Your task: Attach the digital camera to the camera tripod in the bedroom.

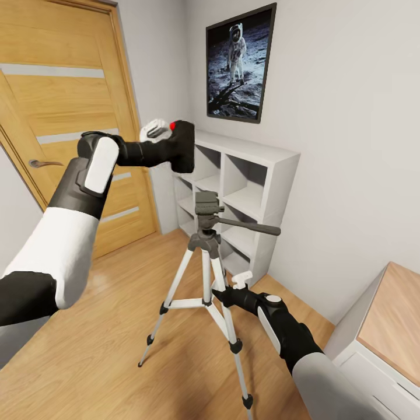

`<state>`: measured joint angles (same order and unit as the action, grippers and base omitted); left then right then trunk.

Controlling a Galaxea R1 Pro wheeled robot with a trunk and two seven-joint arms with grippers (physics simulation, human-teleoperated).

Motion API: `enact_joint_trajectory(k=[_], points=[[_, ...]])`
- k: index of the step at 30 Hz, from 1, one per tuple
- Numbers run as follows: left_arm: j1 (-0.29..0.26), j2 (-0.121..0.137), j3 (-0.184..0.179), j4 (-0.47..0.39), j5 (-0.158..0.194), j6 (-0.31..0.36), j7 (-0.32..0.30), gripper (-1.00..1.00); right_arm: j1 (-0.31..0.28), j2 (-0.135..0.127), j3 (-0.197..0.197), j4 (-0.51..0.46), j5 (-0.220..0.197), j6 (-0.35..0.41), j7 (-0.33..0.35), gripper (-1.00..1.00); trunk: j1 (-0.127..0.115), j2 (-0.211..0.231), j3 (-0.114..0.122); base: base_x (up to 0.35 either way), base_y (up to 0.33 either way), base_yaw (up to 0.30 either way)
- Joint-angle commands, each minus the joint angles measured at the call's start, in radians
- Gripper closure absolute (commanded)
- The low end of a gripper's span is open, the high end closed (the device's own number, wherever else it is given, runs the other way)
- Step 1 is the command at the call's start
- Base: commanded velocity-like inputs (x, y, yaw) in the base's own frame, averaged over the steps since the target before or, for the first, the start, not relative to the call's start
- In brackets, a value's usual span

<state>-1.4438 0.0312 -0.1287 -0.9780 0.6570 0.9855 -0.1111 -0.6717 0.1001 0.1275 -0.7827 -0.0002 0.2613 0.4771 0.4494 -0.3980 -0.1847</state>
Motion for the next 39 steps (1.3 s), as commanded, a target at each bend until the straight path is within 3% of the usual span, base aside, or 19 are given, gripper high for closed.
enact_joint_trajectory(k=[1, 2, 3, 5, 6, 8, 10, 23, 26, 28, 34, 37, 39], points=[[-0.001, 0.014, -0.024, -0.004, 0.019, -0.020, -0.120, 1.00, 0.000, 0.000, 0.002, 0.011, 0.074, 0.006, 0.001, 1.00, 0.001, -0.002, -0.002, 0.000, 0.000, 0.000], [-0.001, 0.027, -0.043, -0.005, 0.011, -0.047, -0.179, 1.00, 0.000, 0.000, 0.002, 0.011, 0.074, 0.006, 0.001, 1.00, 0.001, -0.002, -0.002, 0.000, 0.000, 0.000], [-0.001, 0.054, -0.076, -0.006, -0.009, -0.113, -0.280, 1.00, 0.000, 0.000, 0.002, 0.011, 0.074, 0.006, 0.001, 1.00, 0.001, -0.002, -0.002, 0.000, 0.000, 0.000], [-0.001, 0.078, -0.099, -0.005, -0.025, -0.189, -0.357, 1.00, 0.000, 0.000, 0.002, 0.011, 0.074, 0.006, 0.001, 1.00, 0.001, -0.002, -0.002, 0.000, 0.000, 0.000], [-0.001, 0.099, -0.114, 0.005, -0.036, -0.260, -0.416, 1.00, 0.000, 0.001, 0.002, 0.011, 0.074, 0.005, 0.001, 1.00, 0.001, -0.002, -0.002, 0.005, 0.000, 0.000], [-0.001, 0.128, -0.129, 0.051, -0.045, -0.361, -0.480, 1.00, 0.000, 0.001, 0.002, 0.011, 0.074, 0.005, 0.001, 1.00, 0.001, -0.002, -0.002, 0.035, 0.000, 0.000], [-0.001, 0.140, -0.134, 0.093, -0.045, -0.386, -0.502, 1.00, 0.000, 0.001, 0.002, 0.011, 0.074, 0.005, 0.001, 1.00, 0.001, -0.002, -0.002, 0.041, 0.000, 0.000], [-0.001, 0.146, -0.145, 0.188, -0.054, -0.417, -0.527, 1.00, 0.000, -0.003, 0.001, 0.011, 0.074, 0.005, 0.001, 1.00, 0.001, -0.002, -0.002, 0.011, 0.000, 0.000], [-0.001, 0.152, -0.146, 0.200, -0.053, -0.421, -0.566, 1.00, 0.000, -0.003, 0.001, 0.011, 0.074, 0.005, 0.001, 1.00, 0.001, -0.002, -0.002, 0.061, 0.000, 0.000], [-0.001, 0.156, -0.146, 0.218, -0.054, -0.414, -0.648, 1.00, 0.000, -0.003, 0.001, 0.011, 0.074, 0.004, 0.002, 1.00, 0.001, -0.002, -0.002, 0.022, 0.000, 0.000], [-0.001, 0.163, -0.162, 0.200, -0.070, -0.398, -0.682, 1.00, 0.000, -0.003, 0.001, 0.011, 0.074, 0.004, 0.003, 1.00, 0.001, -0.002, -0.002, 0.005, 0.000, 0.000], [-0.003, 0.170, -0.181, 0.138, -0.134, -0.337, -0.703, 1.00, 0.000, -0.003, 0.001, 0.011, 0.074, 0.004, 0.002, 1.00, 0.001, -0.002, -0.002, 0.001, 0.000, 0.000], [-0.005, 0.174, -0.190, 0.032, -0.282, -0.228, -0.732, 1.00, 0.000, -0.003, 0.001, 0.011, 0.074, 0.004, 0.002, 1.00, 0.001, -0.002, -0.002, 0.000, 0.000, 0.000]])
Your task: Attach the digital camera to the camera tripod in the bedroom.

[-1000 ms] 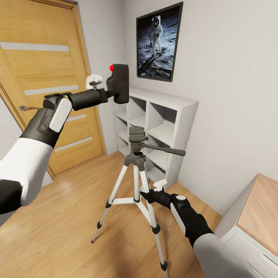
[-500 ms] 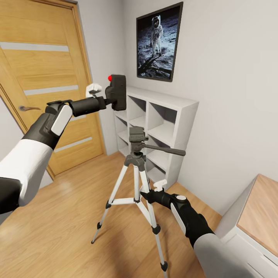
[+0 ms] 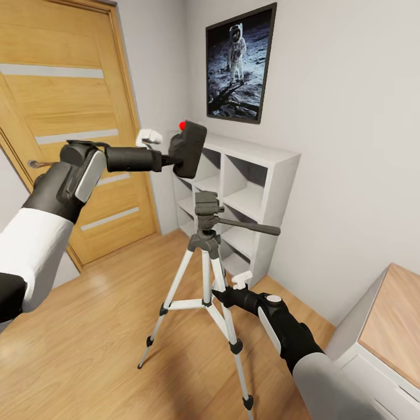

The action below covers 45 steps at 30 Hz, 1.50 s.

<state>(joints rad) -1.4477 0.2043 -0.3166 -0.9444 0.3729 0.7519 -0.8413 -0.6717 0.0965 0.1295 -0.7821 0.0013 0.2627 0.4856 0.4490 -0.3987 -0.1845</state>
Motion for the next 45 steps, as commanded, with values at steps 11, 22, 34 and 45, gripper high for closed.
enact_joint_trajectory(k=[11, 22, 34, 45], points=[[-0.056, -0.002, -0.007, -0.124, -0.561, 0.158, -0.321, 1.00, 0.000, 0.000, -0.001, 0.011, 0.073, 0.003, -0.007, 1.00, 0.001, -0.001, -0.002, 0.000, 0.000, 0.000], [-0.192, -0.011, -0.020, -0.038, -0.690, 0.158, -0.467, 1.00, 0.000, 0.000, -0.002, 0.011, 0.072, 0.003, -0.007, 1.00, 0.001, -0.001, -0.002, 0.000, 0.000, 0.000], [-0.440, -0.114, -0.183, 0.276, -0.682, 0.157, -0.584, 1.00, 0.000, 0.000, -0.002, 0.011, 0.075, 0.005, -0.010, 1.00, 0.001, -0.001, -0.002, 0.000, 0.000, 0.000], [-0.457, -0.128, -0.209, 0.369, -0.682, 0.156, -0.674, 1.00, 0.000, 0.000, -0.005, 0.011, 0.077, 0.008, -0.010, 1.00, 0.001, -0.001, -0.002, 0.000, 0.000, 0.000]])
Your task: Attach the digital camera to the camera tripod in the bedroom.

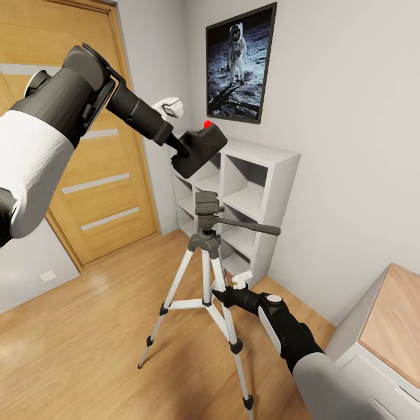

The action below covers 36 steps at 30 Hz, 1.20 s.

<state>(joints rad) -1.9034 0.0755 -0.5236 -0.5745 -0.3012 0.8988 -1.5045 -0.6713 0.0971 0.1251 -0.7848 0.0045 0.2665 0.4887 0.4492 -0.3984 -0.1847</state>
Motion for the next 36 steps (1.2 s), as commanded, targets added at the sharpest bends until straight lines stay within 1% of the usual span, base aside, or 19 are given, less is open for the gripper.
enact_joint_trajectory(k=[1, 8, 17, 20, 22, 26, 28, 29, 33, 36], points=[[-0.001, 0.001, -0.002, -0.001, -0.010, 0.009, -0.012, 1.00, -0.001, 0.000, 0.000, 0.013, 0.074, 0.004, -0.013, 1.00, 0.001, -0.002, -0.002, 0.000, 0.000, 0.000], [-0.002, 0.001, -0.003, 0.004, -0.020, 0.009, -0.009, 1.00, -0.001, 0.000, -0.001, 0.013, 0.075, 0.002, -0.013, 1.00, 0.001, -0.002, -0.002, 0.000, 0.000, 0.000], [-0.002, 0.000, 0.007, 0.024, -0.006, 0.012, -0.002, 1.00, -0.001, 0.000, -0.001, 0.013, 0.075, 0.003, -0.016, 1.00, 0.001, -0.002, -0.002, 0.000, 0.000, 0.000], [-0.002, -0.005, 0.015, 0.048, -0.004, 0.013, 0.001, 1.00, -0.001, 0.000, -0.001, 0.013, 0.074, 0.003, -0.016, 1.00, 0.001, -0.002, -0.002, 0.000, 0.000, 0.000], [-0.002, -0.017, 0.018, 0.084, -0.004, 0.014, 0.002, 1.00, -0.001, 0.000, -0.001, 0.013, 0.074, 0.003, -0.016, 1.00, 0.001, -0.002, -0.002, 0.000, 0.000, 0.000], [-0.002, -0.023, 0.014, 0.102, -0.006, 0.014, 0.003, 1.00, -0.001, 0.000, -0.001, 0.013, 0.074, 0.003, -0.016, 1.00, 0.001, -0.002, -0.002, 0.000, 0.000, 0.000], [-0.002, -0.027, 0.010, 0.113, -0.014, 0.014, 0.015, 1.00, -0.001, 0.002, -0.001, 0.013, 0.073, 0.003, -0.016, 1.00, 0.001, -0.002, -0.002, 0.000, 0.000, 0.000], [-0.002, -0.027, 0.008, 0.116, -0.016, 0.013, 0.030, 1.00, -0.001, 0.002, -0.001, 0.013, 0.073, 0.002, -0.016, 1.00, 0.001, -0.002, -0.002, 0.000, 0.000, 0.000], [-0.002, -0.027, 0.002, 0.113, -0.018, 0.010, 0.065, 1.00, -0.001, 0.002, -0.001, 0.013, 0.072, 0.002, -0.016, 1.00, 0.001, -0.002, -0.002, 0.000, 0.000, 0.000], [-0.002, -0.026, -0.002, 0.108, -0.014, -0.002, 0.073, 1.00, -0.001, 0.002, -0.001, 0.013, 0.072, 0.002, -0.016, 1.00, 0.001, -0.002, -0.002, 0.000, 0.000, 0.000]])
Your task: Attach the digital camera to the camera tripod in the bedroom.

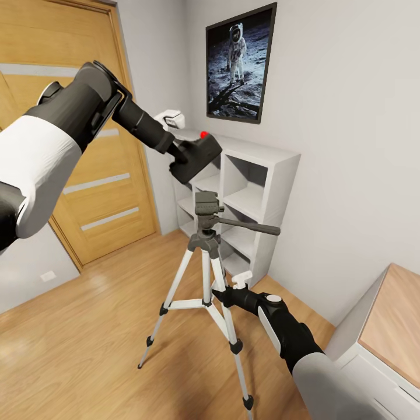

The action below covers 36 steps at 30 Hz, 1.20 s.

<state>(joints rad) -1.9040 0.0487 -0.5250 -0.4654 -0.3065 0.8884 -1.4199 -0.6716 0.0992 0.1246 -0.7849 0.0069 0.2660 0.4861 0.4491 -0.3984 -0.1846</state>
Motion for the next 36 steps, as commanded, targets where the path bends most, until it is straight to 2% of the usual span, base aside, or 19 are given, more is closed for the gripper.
enact_joint_trajectory(k=[1, 6, 7, 8, 13, 15, 16, 17, 18, 21, 23, 24, 26, 27, 30, 36], points=[[-0.001, 0.001, -0.004, -0.008, -0.007, -0.007, -0.008, 1.00, 0.000, 0.000, 0.000, 0.013, 0.070, 0.002, -0.014, 1.00, 0.001, -0.002, -0.002, 0.000, 0.000, 0.000], [-0.002, 0.008, -0.048, -0.032, -0.003, -0.061, -0.011, 1.00, 0.000, 0.000, 0.000, 0.013, 0.070, 0.002, -0.014, 1.00, 0.001, -0.002, -0.002, 0.000, 0.000, 0.000], [-0.003, 0.016, -0.078, -0.044, 0.001, -0.067, -0.026, 1.00, 0.000, 0.000, 0.000, 0.013, 0.070, 0.002, -0.014, 1.00, 0.001, -0.002, -0.002, 0.000, 0.000, 0.000], [-0.004, 0.019, -0.089, -0.050, 0.004, -0.068, -0.037, 1.00, 0.000, 0.000, 0.000, 0.013, 0.070, 0.002, -0.015, 1.00, 0.001, -0.002, -0.002, 0.000, 0.000, 0.000], [-0.005, 0.022, -0.105, -0.058, 0.021, -0.070, -0.056, 1.00, 0.000, -0.002, 0.000, 0.013, 0.071, 0.002, -0.021, 1.00, 0.001, -0.002, -0.002, 0.000, 0.000, 0.000], [-0.010, 0.023, -0.117, -0.060, 0.040, -0.071, -0.063, 1.00, 0.000, -0.001, 0.000, 0.013, 0.071, 0.002, -0.025, 1.00, 0.001, -0.002, -0.002, 0.000, 0.000, 0.000], [-0.039, 0.021, -0.174, -0.057, 0.080, -0.072, -0.082, 1.00, 0.000, -0.002, 0.000, 0.013, 0.072, 0.002, -0.034, 1.00, 0.001, -0.002, -0.002, 0.000, 0.000, 0.000], [-0.042, 0.021, -0.190, -0.055, 0.084, -0.072, -0.083, 1.00, 0.000, -0.002, 0.000, 0.013, 0.072, 0.002, -0.035, 1.00, 0.001, -0.002, -0.002, 0.000, 0.000, 0.000], [-0.047, 0.019, -0.226, -0.053, 0.090, -0.071, -0.087, 1.00, 0.000, -0.002, 0.000, 0.013, 0.072, 0.002, -0.036, 1.00, 0.001, -0.002, -0.002, 0.000, 0.000, 0.000], [-0.056, 0.020, -0.281, -0.051, 0.106, -0.072, -0.106, 1.00, 0.000, -0.002, 0.000, 0.013, 0.072, 0.002, -0.037, 1.00, 0.001, -0.002, -0.002, 0.000, 0.000, 0.000], [-0.067, 0.022, -0.298, -0.049, 0.121, -0.072, -0.114, 1.00, 0.000, -0.002, 0.000, 0.013, 0.071, 0.002, -0.038, 1.00, 0.001, -0.002, -0.002, 0.000, 0.000, 0.000], [-0.077, 0.023, -0.309, -0.047, 0.141, -0.072, -0.120, 1.00, 0.000, -0.002, 0.000, 0.013, 0.071, 0.002, -0.038, 1.00, 0.001, -0.002, -0.002, 0.000, 0.000, 0.000], [-0.087, 0.024, -0.319, -0.044, 0.176, -0.072, -0.125, 1.00, 0.000, -0.003, 0.000, 0.013, 0.071, 0.002, -0.038, 1.00, 0.001, -0.002, -0.002, 0.000, 0.000, 0.000], [-0.092, 0.024, -0.324, -0.042, 0.205, -0.073, -0.128, 1.00, 0.000, -0.003, 0.000, 0.013, 0.072, 0.002, -0.038, 1.00, 0.001, -0.002, -0.002, 0.000, 0.000, 0.000], [-0.096, 0.025, -0.328, -0.041, 0.226, -0.074, -0.128, 1.00, 0.000, -0.003, -0.001, 0.013, 0.073, 0.002, -0.039, 1.00, 0.001, -0.002, -0.002, 0.000, 0.000, 0.000], [-0.097, 0.025, -0.329, -0.039, 0.239, -0.074, -0.128, 1.00, 0.000, -0.004, -0.001, 0.013, 0.073, 0.002, -0.039, 1.00, 0.001, -0.002, -0.002, 0.000, 0.000, 0.000]])
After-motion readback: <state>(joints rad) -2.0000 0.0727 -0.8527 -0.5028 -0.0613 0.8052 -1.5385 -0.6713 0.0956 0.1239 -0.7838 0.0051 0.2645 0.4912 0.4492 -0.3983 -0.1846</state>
